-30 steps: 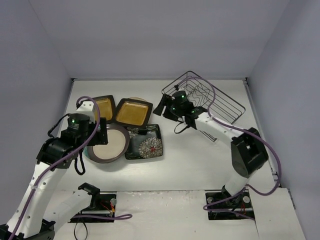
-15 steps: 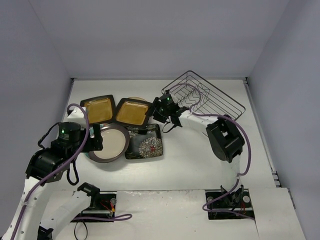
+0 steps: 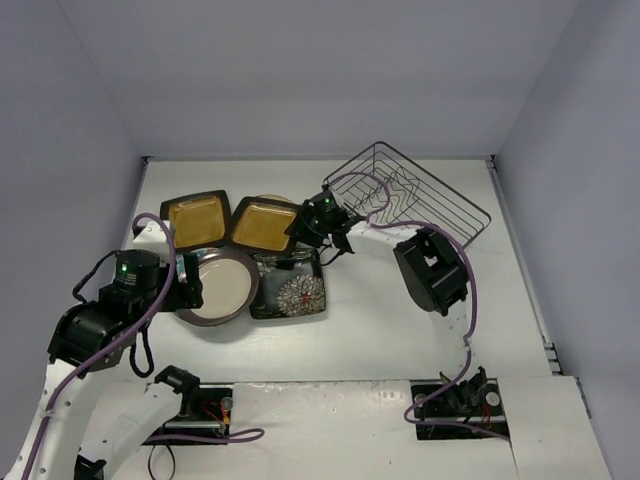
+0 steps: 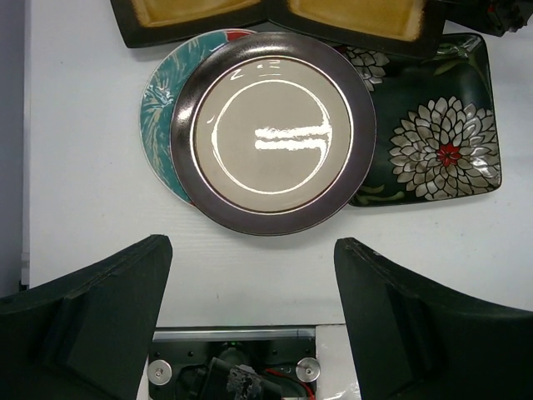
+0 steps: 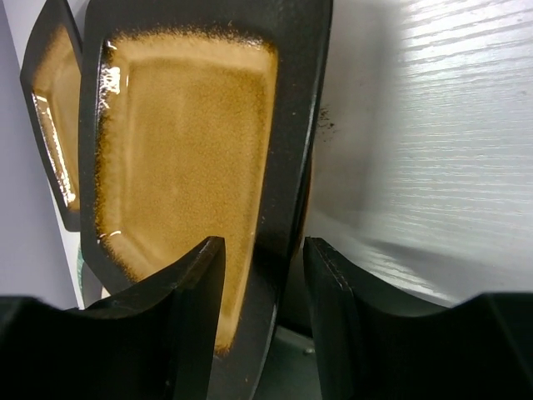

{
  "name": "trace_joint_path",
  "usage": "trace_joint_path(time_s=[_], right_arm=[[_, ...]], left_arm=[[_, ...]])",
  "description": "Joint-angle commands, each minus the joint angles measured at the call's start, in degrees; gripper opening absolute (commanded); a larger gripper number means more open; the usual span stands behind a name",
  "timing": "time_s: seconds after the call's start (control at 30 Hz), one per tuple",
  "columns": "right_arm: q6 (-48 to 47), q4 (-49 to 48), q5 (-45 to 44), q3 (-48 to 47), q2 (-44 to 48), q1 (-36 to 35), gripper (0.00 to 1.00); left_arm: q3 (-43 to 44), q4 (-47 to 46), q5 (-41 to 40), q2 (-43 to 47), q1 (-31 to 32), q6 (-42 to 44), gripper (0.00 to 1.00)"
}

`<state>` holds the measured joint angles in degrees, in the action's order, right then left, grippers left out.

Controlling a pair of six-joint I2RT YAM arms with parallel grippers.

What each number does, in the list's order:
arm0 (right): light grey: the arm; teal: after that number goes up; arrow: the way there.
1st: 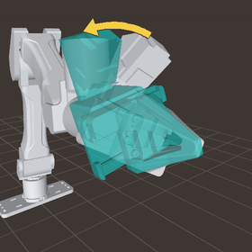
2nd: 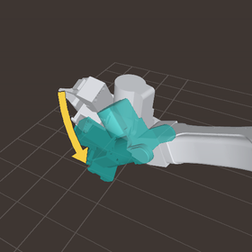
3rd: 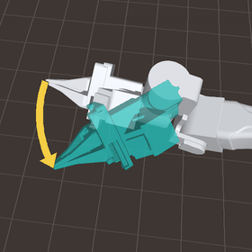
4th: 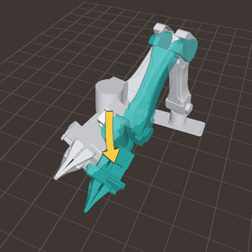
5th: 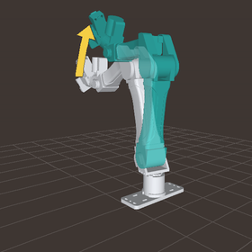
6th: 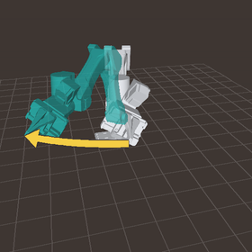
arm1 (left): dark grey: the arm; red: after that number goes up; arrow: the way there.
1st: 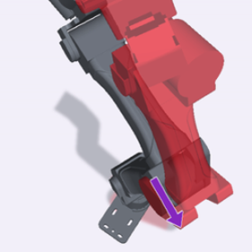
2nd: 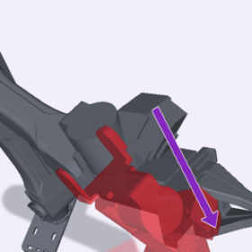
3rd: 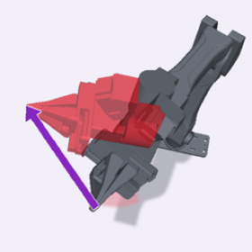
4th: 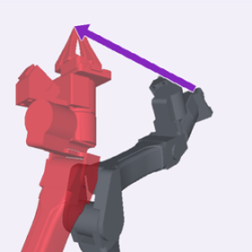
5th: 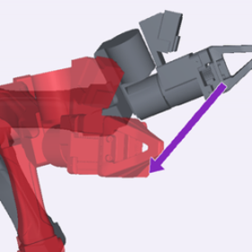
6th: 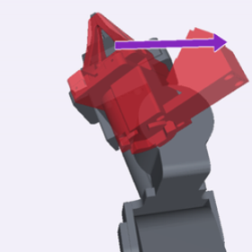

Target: Load the plates into the dish rack

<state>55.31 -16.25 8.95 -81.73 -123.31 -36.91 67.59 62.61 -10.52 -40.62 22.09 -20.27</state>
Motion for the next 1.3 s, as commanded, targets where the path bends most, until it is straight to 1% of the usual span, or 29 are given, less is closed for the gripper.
trace_joint_path(time_s=[0.0,0.03,0.13,0.17,0.23,0.27,0.3,0.33,0.37,0.57,0.67,0.93,1.17,1.27], right_arm=[[0.59,-3.88,0.72,-3.26,0.7,-0.54,0.42],[0.68,-3.88,0.8,-3.26,0.52,-0.62,0.41],[0.59,-4.14,1.16,-3.52,0.17,-0.62,0.33],[0.5,-4.14,1.24,-3.61,0.26,-0.62,0.27],[0.07,-4.05,1.07,-3.61,0.43,-0.62,0.2],[-0.11,-3.88,0.98,-3.69,0.7,-0.62,0.12],[-0.37,-3.79,0.89,-3.7,0.87,-0.62,0.08],[-0.99,-3.61,0.89,-3.78,1.4,-0.62,0.02],[-1.34,-3.26,0.63,-3.87,1.75,-0.62,0.0],[-4.67,-1.51,0.37,-5.27,4.91,-0.54,0.0],[-6.79,1.74,0.1,-7.91,5.97,-0.54,0.0],[-16.8,8.42,-1.03,-12.83,8.78,-0.45,0.0],[-26.73,8.87,-1.22,-15.65,11.24,-0.45,0.0],[-31.65,6.6,-0.25,-15.74,12.65,-0.54,0.0]], left_arm=[[0.61,-0.38,-0.99,-0.16,0.24,-0.91,0.8],[0.61,-0.38,-0.99,-0.07,0.24,-0.91,0.8],[0.52,-0.21,-0.99,0.02,0.24,-0.91,0.8],[0.52,-0.21,-0.99,0.02,0.24,-0.82,0.8],[0.44,-0.12,-1.08,0.19,0.24,-0.82,0.8],[0.43,-0.21,-1.08,0.1,0.24,-0.82,0.8],[0.43,-0.38,-1.16,0.28,0.24,-0.82,0.8],[0.43,-0.38,-1.17,0.19,0.24,-0.65,0.8],[0.43,-0.38,-1.17,0.28,0.24,-0.65,0.8],[0.61,-1.0,-1.16,0.1,0.24,-0.21,0.8],[0.7,-1.52,-1.17,-0.07,0.32,-0.03,0.8],[0.87,-2.84,-0.29,-0.69,0.15,-0.03,0.8],[1.14,-3.99,0.07,-1.21,0.24,-0.03,0.8],[1.49,-4.51,0.33,-1.48,0.24,-0.03,0.8]])
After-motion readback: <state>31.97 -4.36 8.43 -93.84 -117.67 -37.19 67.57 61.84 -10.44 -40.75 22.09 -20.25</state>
